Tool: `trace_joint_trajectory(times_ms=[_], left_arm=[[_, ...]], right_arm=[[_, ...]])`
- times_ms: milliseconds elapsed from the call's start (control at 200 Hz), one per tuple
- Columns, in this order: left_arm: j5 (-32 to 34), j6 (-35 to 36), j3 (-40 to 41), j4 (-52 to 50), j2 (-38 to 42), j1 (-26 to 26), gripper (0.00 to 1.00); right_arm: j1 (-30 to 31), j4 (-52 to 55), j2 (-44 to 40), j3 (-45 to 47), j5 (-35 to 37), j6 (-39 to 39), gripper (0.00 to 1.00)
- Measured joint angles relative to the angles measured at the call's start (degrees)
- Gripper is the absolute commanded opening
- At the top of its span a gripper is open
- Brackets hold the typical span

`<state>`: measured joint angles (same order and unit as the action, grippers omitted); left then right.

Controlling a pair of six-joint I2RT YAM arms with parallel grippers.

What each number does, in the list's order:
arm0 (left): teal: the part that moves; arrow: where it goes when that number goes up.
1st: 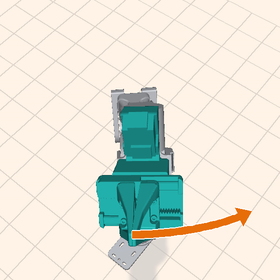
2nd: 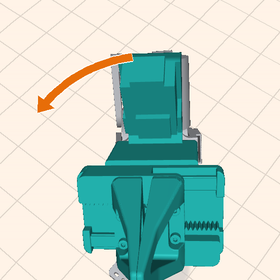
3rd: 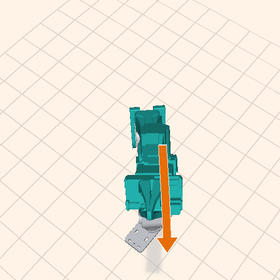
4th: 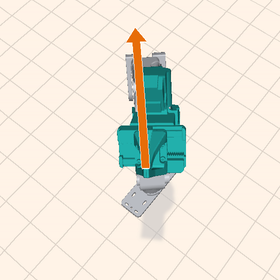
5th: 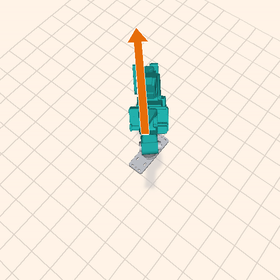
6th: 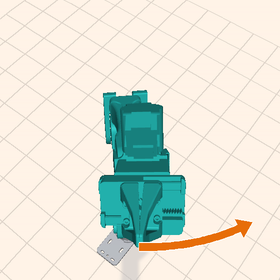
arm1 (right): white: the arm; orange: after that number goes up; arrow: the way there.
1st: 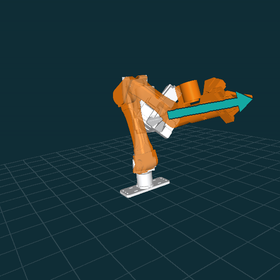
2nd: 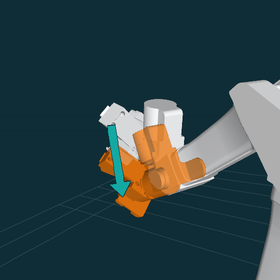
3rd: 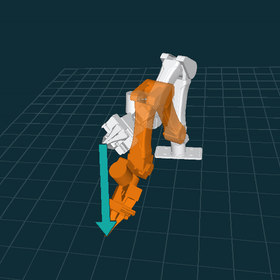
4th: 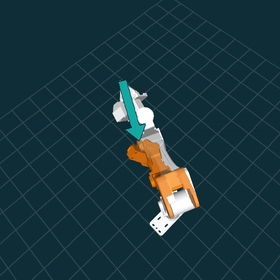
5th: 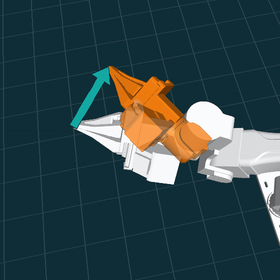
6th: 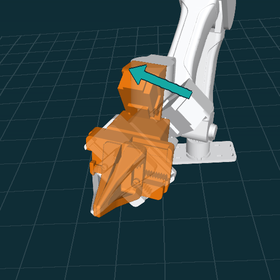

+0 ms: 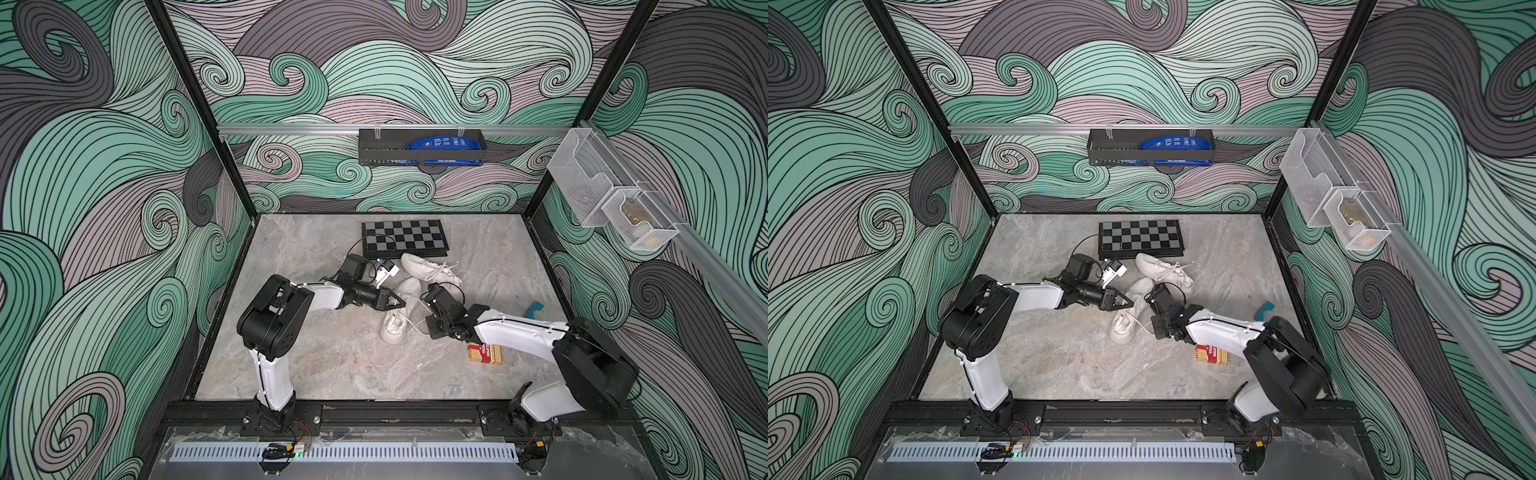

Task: Tie the shoes
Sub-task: Cross the shoelace with the shoelace.

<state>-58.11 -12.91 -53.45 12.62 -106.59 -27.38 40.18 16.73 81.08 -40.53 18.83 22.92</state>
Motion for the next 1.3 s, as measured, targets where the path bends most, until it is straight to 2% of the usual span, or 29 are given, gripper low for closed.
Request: trace_joint_trajectory(times_ms=[215, 540, 725, 986, 1301], left_arm=[[0.09, 0.87, -0.02, -0.24, 0.33, 0.0, 0.0], [0.79, 1.18, -0.02, 0.28, 1.88, 1.07, 0.0], [-1.31, 1.14, -0.26, 1.09, 1.75, 1.07, 0.06], [-4.48, 3.06, -4.2, 0.44, -0.92, 1.01, 0.14], [-4.48, 4.42, -7.76, 0.35, -3.15, 0.79, 0.27]], right_arm=[[-4.04, 1.29, -7.19, -8.44, 4.46, -4.0, 0.0], [-7.08, 1.9, -5.4, -21.53, 9.97, -14.05, 0.0], [-7.74, 1.36, -1.25, -25.0, 6.1, -17.57, 0.0], [-8.5, 0.09, 3.23, -27.65, -1.05, -18.34, 0.0], [-8.83, -1.57, 3.63, -30.08, -5.68, -18.27, 0.0]])
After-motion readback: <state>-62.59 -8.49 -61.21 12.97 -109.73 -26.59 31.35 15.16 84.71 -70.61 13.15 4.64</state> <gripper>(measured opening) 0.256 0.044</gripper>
